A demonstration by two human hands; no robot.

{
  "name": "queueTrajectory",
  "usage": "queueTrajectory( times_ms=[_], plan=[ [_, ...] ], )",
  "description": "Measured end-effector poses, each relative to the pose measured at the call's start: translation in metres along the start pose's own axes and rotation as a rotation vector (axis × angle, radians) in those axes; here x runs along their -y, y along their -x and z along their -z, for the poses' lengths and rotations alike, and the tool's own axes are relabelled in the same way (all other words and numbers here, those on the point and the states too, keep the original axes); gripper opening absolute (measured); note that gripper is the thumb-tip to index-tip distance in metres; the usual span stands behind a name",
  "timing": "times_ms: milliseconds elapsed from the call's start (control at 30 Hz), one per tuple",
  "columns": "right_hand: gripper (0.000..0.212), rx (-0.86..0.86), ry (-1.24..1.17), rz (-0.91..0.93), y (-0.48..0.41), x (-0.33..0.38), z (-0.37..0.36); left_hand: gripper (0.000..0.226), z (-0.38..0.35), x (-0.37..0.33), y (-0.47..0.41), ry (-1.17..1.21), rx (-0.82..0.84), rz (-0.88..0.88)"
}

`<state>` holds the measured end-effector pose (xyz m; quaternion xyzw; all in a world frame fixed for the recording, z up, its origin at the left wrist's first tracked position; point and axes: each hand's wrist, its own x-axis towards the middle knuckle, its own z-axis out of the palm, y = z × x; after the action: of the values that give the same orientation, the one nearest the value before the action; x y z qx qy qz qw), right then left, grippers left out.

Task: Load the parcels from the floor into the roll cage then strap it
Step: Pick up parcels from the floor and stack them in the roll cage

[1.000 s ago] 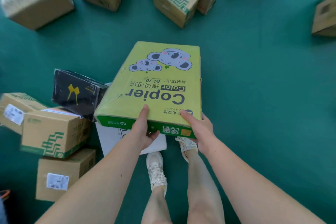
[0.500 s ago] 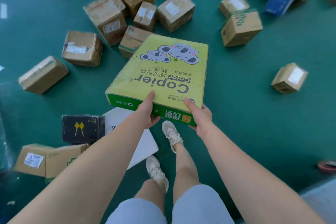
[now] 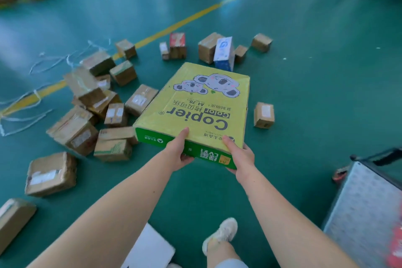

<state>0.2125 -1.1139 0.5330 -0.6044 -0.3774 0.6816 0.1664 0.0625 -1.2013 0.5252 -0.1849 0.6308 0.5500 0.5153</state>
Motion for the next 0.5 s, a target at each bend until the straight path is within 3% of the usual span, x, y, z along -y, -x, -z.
queueTrajectory(
  times_ms=[500],
  plan=[
    [0.037, -0.327, -0.345, 0.19, -0.035, 0.13, 0.195, 0.056, -0.285, -0.029, 0.043, -0.365, 0.367, -0.029]
  ],
)
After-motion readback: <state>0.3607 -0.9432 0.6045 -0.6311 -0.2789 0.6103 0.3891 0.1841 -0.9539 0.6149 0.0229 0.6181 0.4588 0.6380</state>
